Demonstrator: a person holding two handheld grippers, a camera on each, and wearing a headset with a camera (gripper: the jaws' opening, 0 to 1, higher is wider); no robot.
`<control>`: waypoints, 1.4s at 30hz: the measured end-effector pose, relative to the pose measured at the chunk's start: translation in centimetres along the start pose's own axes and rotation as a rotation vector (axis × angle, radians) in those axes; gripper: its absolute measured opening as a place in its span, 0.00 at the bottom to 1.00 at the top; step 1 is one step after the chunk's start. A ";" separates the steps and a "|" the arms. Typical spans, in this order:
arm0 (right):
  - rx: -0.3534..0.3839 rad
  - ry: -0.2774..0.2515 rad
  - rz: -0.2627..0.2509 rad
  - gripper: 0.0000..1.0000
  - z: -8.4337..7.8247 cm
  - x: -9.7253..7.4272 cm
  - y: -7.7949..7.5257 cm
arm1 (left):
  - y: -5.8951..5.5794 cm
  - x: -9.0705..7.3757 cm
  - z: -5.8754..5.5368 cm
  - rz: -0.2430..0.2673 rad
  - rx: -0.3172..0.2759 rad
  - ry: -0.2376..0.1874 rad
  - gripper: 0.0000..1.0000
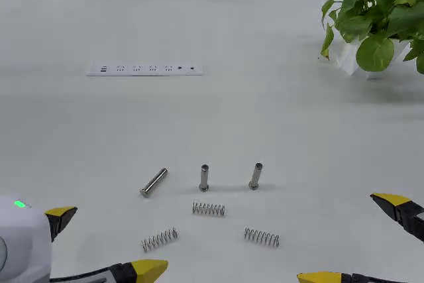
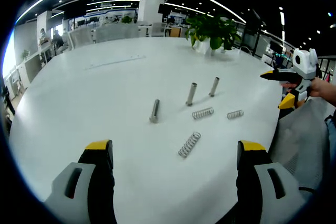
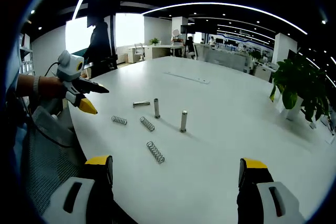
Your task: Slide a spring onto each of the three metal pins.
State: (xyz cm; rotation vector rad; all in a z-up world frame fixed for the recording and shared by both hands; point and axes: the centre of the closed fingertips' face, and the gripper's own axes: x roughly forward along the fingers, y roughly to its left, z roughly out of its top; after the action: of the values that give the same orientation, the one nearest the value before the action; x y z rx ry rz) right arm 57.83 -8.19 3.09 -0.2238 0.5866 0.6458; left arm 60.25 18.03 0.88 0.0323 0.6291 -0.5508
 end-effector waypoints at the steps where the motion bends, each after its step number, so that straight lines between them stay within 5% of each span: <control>1: 0.004 -0.002 0.002 1.00 0.0 0.0 0.0 | 0.0 0.0 0.2 -0.002 0.002 -0.001 0.97; 8: 0.020 -0.019 0.013 1.00 0.3 0.2 0.3 | 0.7 0.6 1.4 -0.026 -0.003 0.006 0.91; 26: 0.030 -0.028 0.031 1.00 0.0 0.6 0.9 | 2.0 3.8 2.7 -0.105 0.062 0.106 0.78; 42: 0.035 -0.025 0.029 1.00 -0.5 0.7 1.0 | 3.2 6.6 4.1 -0.105 0.135 0.171 0.48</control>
State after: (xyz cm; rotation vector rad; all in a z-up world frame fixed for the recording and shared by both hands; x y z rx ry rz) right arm 57.43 -7.29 2.30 -0.1745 0.5774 0.6652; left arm 68.51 16.81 0.00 0.1756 0.7626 -0.6969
